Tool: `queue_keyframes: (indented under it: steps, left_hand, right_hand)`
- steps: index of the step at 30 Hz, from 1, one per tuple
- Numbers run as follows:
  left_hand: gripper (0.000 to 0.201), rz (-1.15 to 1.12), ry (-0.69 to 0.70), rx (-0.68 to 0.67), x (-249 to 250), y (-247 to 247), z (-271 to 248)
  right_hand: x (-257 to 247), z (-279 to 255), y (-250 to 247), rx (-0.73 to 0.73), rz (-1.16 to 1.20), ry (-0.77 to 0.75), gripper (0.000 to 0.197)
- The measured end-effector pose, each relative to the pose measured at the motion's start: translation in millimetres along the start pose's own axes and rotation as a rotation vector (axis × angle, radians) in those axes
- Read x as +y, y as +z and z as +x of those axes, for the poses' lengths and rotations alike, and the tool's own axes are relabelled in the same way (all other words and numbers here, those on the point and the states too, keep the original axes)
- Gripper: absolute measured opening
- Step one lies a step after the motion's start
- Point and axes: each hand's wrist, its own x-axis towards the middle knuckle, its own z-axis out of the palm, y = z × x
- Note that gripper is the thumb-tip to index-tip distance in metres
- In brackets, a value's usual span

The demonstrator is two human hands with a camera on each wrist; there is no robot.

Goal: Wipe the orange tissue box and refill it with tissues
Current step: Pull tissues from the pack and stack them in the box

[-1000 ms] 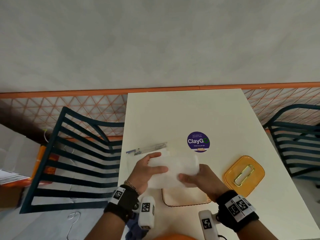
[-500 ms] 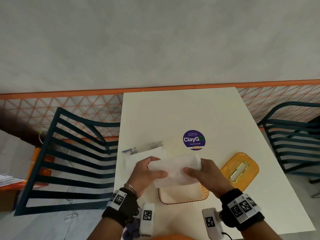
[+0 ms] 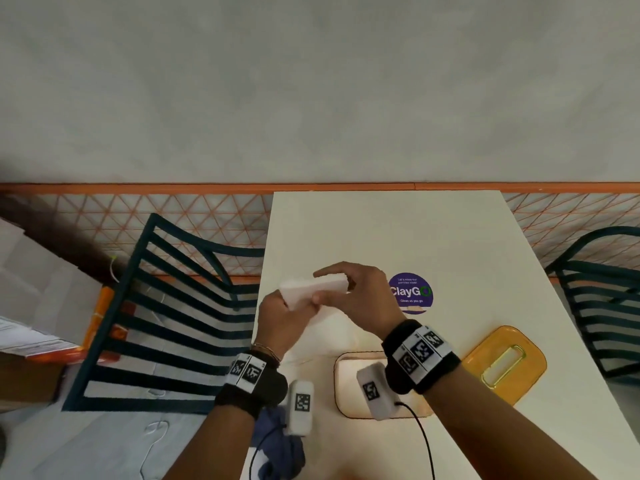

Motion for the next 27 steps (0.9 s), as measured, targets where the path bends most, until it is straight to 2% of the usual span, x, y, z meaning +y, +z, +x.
queue_keyframes:
  steps: [3, 8, 11, 15, 18, 21, 23, 25, 27]
  left_hand:
    - [0.033, -0.029, -0.03, 0.001, -12.6, 0.9, 1.9]
    - [0.041, 0.106, 0.024, -0.097, -35.8, 9.5, 3.1]
    - [0.039, 0.118, 0.053, -0.094, -37.5, 13.3, 6.5]
    - [0.032, 0.032, -0.073, -0.021, -26.9, 16.5, 6.9]
    - [0.02, -0.075, -0.158, -0.032, -22.2, 11.6, 8.2]
    - [0.029, -0.273, -0.243, -0.125, -13.0, 3.8, 3.8]
    - [0.031, -0.425, -0.257, -0.211, -9.4, 0.5, -3.0]
    - [0.034, -0.444, -0.247, -0.255, -11.3, -1.7, -9.1]
    - [0.034, -0.351, -0.237, -0.298, -14.6, -4.3, -13.0]
  right_hand:
    - [23.8, 4.1, 13.5, -0.045, 0.017, 0.056, 0.031]
    - [65.9, 6.1, 31.0, -0.113, -0.089, 0.165, 0.038]
    - [72.6, 8.4, 34.3, -0.113, -0.078, 0.159, 0.038]
    - [63.9, 12.6, 33.4, -0.12, -0.03, 0.155, 0.027]
    - [54.3, 12.5, 25.8, -0.145, 0.076, 0.177, 0.023]
    - [48.9, 4.9, 10.3, -0.167, 0.175, 0.233, 0.032]
    - [48.8, -4.5, -4.6, -0.182, 0.179, 0.296, 0.029]
    - [53.1, -17.4, -22.7, -0.244, 0.151, 0.369, 0.024]
    - [59.1, -31.0, -41.0, -0.35, 0.108, 0.44, 0.024]
